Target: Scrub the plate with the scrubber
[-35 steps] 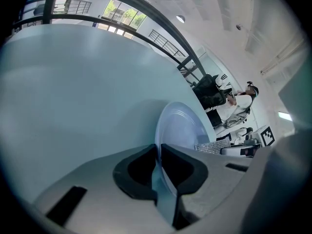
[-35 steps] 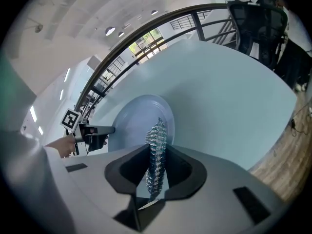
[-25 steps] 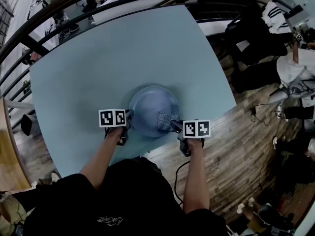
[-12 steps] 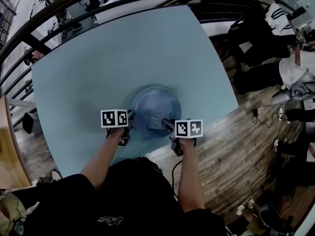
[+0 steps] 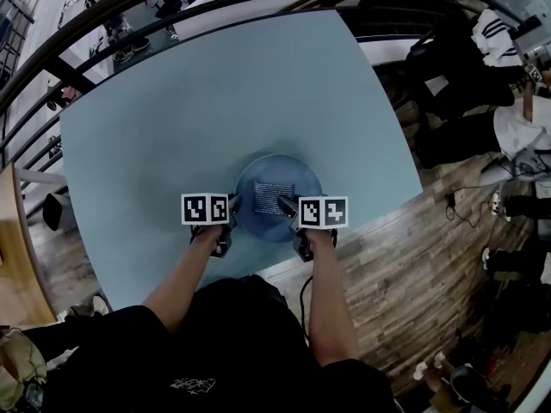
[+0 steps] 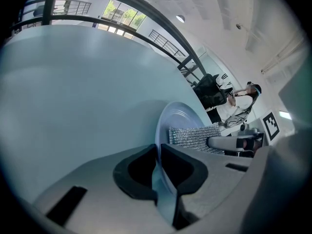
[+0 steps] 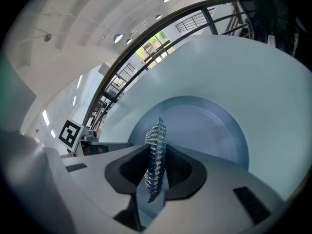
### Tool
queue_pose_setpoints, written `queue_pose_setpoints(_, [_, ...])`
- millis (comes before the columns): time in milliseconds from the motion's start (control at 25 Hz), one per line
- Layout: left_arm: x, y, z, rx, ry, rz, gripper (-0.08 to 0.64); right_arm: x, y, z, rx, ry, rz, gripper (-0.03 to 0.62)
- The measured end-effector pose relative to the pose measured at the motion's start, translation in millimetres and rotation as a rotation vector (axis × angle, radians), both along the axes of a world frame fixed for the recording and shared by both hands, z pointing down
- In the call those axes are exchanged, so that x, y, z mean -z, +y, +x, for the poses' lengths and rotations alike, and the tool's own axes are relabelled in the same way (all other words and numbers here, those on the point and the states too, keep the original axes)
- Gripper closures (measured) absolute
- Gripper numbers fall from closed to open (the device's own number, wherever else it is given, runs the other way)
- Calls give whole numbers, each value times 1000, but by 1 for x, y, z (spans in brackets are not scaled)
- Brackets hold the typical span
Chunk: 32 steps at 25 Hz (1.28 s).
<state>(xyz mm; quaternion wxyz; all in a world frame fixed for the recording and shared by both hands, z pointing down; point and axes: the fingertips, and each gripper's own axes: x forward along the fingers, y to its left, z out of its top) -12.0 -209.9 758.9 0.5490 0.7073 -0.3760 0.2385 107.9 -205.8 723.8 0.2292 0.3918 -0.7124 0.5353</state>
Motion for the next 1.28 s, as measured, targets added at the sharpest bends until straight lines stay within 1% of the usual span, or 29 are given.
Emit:
queue_pose_setpoints(200, [0, -1, 0, 1, 3, -2, 518, 2, -19, 4, -33, 15, 26, 505])
queue_pose_setpoints(440, [0, 0, -1, 4, 5, 0, 518, 3, -26, 22, -78, 28, 35, 505])
queue_pose_setpoints(920, [1, 0, 0, -1, -10, 4, 517, 4, -20, 80, -195, 52, 26, 505])
queue_pose_setpoints(1280, [2, -2, -1, 2, -18, 11, 518, 7, 0, 113, -228, 74, 13, 505])
